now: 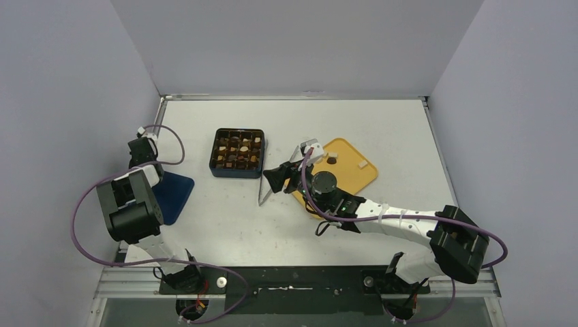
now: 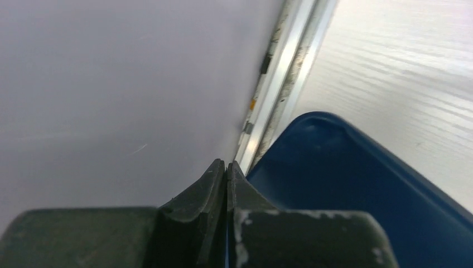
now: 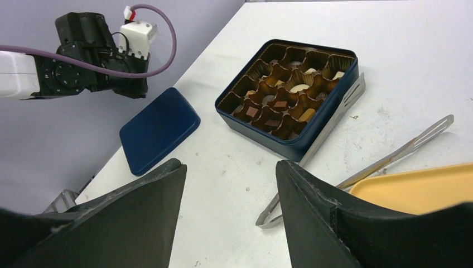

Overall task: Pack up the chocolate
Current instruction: Move the box lid to the center of the board.

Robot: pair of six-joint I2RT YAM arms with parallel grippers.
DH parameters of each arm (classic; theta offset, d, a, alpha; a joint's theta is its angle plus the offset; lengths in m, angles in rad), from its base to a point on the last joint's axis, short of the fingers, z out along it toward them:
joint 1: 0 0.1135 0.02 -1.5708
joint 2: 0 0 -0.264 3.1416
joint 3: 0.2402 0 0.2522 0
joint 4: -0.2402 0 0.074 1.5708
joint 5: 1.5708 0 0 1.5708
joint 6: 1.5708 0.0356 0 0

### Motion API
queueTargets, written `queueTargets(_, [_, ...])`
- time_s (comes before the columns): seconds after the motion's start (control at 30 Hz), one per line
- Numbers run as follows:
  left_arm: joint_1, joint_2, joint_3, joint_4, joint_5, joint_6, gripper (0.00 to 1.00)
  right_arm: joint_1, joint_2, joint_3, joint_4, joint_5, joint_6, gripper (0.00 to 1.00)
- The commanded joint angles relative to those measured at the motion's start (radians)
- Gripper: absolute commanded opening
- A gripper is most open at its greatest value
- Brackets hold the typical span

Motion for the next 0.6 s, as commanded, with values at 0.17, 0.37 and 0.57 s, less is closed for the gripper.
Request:
queueTargets(0.17, [0.043, 0.091, 0.100, -0.038, 0.125, 0.011, 0.00, 0.008, -0.001, 0.016, 0.061, 0.007, -0.015, 0.61])
queueTargets(0.37, [0.076, 0.129, 0.109, -0.078, 0.166, -0.024, 0.00, 0.010, -0.021, 0.004, 0.054, 0.016, -0.025, 0.61])
queueTargets(0.57, [0.076, 0.138, 0.097, -0.112, 0.179, -0.063, 0.00, 0.008, -0.043, -0.008, 0.052, 0.025, -0.029, 0.62])
